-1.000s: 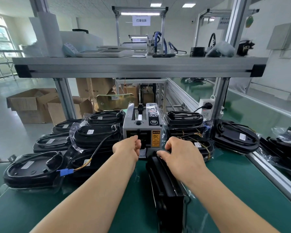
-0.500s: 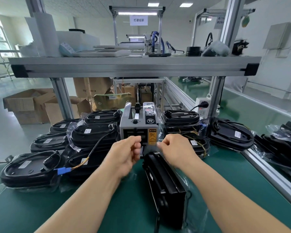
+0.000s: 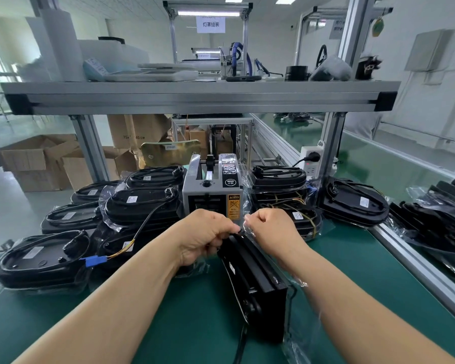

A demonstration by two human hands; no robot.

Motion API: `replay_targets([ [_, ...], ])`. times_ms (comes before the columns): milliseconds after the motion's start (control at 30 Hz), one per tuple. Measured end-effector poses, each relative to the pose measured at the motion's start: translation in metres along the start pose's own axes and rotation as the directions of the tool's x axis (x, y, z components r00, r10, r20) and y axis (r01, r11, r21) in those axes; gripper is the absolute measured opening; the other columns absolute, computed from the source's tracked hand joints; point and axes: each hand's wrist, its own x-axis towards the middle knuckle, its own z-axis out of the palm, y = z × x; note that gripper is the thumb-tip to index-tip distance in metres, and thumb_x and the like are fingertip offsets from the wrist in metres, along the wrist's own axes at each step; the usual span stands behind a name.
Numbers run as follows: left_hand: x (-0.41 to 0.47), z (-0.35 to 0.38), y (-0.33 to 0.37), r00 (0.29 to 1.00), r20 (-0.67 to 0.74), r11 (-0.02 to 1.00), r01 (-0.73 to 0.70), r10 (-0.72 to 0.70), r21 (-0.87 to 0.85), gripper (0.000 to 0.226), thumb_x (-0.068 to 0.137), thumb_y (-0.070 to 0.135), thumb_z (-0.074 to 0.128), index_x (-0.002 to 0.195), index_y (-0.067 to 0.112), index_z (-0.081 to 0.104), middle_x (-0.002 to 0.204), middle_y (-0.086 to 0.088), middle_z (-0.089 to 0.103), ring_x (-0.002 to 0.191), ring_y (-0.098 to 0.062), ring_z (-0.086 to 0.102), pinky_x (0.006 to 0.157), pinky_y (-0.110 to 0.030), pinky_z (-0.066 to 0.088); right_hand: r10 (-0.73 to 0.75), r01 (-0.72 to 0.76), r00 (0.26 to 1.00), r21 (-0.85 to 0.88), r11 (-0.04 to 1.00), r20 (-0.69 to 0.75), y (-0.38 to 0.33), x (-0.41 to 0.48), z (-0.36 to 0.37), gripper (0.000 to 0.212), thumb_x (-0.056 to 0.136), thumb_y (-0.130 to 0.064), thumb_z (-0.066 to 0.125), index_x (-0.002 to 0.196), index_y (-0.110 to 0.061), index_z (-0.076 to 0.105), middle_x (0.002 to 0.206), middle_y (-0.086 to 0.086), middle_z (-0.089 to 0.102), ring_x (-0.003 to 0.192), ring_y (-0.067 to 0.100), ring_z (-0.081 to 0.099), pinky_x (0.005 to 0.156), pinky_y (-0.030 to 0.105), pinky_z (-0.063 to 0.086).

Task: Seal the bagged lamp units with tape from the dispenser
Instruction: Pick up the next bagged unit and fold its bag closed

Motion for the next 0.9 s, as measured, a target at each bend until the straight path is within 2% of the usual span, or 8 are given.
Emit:
replay_targets([
  [133,0.0004,-0.0041,0.0049,0.998,0.059,0.997,0.015,-0.020,0.074,0.039,0.087,0.012,0.068,0.051,0.022,0.058,0.055,0.005,0.043,0.047,-0.008,0.032,0.050,-0.023,0.026,-0.037,0.035,0.999,-0.072,0.997,-0.022,0.0003,-0.0010,0.0022,0.028,0.096,-0.028,0.057,0.082,-0.009,0.072,0.079,0.003,0.070,0.078,0.019,0.061,0.069,0.026,0.039],
  [300,0.0037,-0.0048,0.0081,0.997,0.080,0.988,0.010,-0.022,0.152,0.042,0.087,0.010,0.068,0.050,0.021,0.052,0.054,0.005,0.039,0.048,-0.009,0.028,0.050,-0.024,0.022,-0.048,0.046,0.999,-0.115,0.992,-0.019,0.0013,-0.0005,0.0032,0.027,0.096,-0.030,0.055,0.084,-0.014,0.073,0.087,0.002,0.072,0.085,0.018,0.063,0.072,0.027,0.041],
  [500,0.0067,-0.0052,0.0057,0.998,0.068,0.982,-0.010,-0.003,0.189,0.033,0.086,0.011,0.070,0.061,0.019,0.050,0.050,0.006,0.040,0.045,-0.009,0.030,0.046,-0.022,0.023,-0.061,0.059,0.998,-0.134,0.989,-0.010,0.0006,-0.0017,0.0027,0.027,0.096,-0.030,0.053,0.085,-0.014,0.073,0.090,0.001,0.072,0.088,0.018,0.063,0.075,0.029,0.045],
  [733,0.0071,-0.0036,0.0043,0.999,0.039,0.977,-0.020,0.012,0.210,0.017,0.085,0.009,0.071,0.075,0.011,0.057,0.046,0.006,0.038,0.041,-0.008,0.031,0.043,-0.021,0.024,-0.066,0.064,0.998,-0.140,0.988,-0.004,-0.0007,-0.0022,0.0032,0.027,0.097,-0.029,0.053,0.085,-0.015,0.073,0.089,0.000,0.072,0.089,0.017,0.063,0.074,0.028,0.041],
  [900,0.0100,-0.0023,0.0009,0.999,0.001,0.973,-0.047,0.048,0.225,0.030,0.081,0.009,0.073,0.060,0.016,0.053,0.050,0.001,0.035,0.043,-0.012,0.028,0.044,-0.021,0.023,-0.073,0.072,0.997,-0.137,0.988,-0.005,-0.0014,-0.0033,0.0038,0.028,0.096,-0.028,0.053,0.083,-0.012,0.072,0.083,0.000,0.070,0.084,0.018,0.063,0.071,0.029,0.044],
])
